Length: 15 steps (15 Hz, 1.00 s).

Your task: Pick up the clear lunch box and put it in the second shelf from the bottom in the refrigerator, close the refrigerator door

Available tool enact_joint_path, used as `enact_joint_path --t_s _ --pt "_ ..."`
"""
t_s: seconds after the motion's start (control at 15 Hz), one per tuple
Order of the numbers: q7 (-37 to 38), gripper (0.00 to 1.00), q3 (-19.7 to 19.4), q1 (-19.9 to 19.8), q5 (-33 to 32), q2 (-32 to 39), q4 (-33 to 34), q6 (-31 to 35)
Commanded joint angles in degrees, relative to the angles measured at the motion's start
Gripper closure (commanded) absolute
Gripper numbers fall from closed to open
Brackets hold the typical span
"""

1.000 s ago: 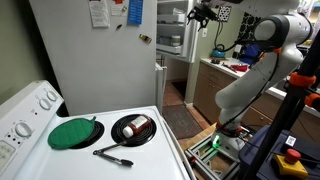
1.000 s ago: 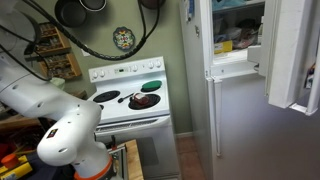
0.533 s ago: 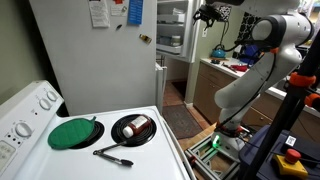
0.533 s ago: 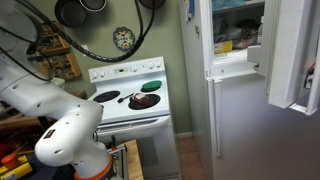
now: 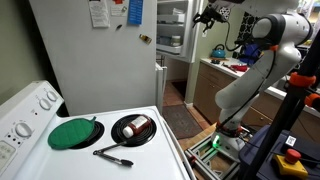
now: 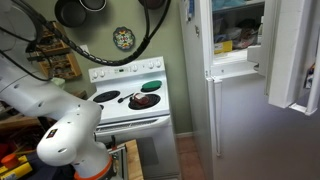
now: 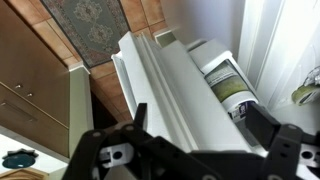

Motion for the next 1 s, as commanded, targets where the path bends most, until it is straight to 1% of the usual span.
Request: enact_joint_path --t_s 0.0,0.07,0.27,0.4,0.53,0.73,0.93 --pt "-12.7 0.0 -3.3 1.7 0.0 2.9 3.5 -1.2" --pt "-16.3 0.0 -4.0 2.0 0.3 3.4 3.7 0.2" --pt "-24.2 0.0 -7.0 4.0 5.2 4.7 4.6 1.7" --pt "-28.3 0.0 -9.0 4.8 8.5 5.8 5.9 0.4" --pt "-31.7 0.0 -10.5 4.8 9.9 7.1 7.0 0.4" --pt "-38.8 0.0 -12.3 5.7 13.1 7.8 7.7 1.2" --pt "-45.0 0.0 -13.8 7.0 17.9 8.5 8.3 0.8"
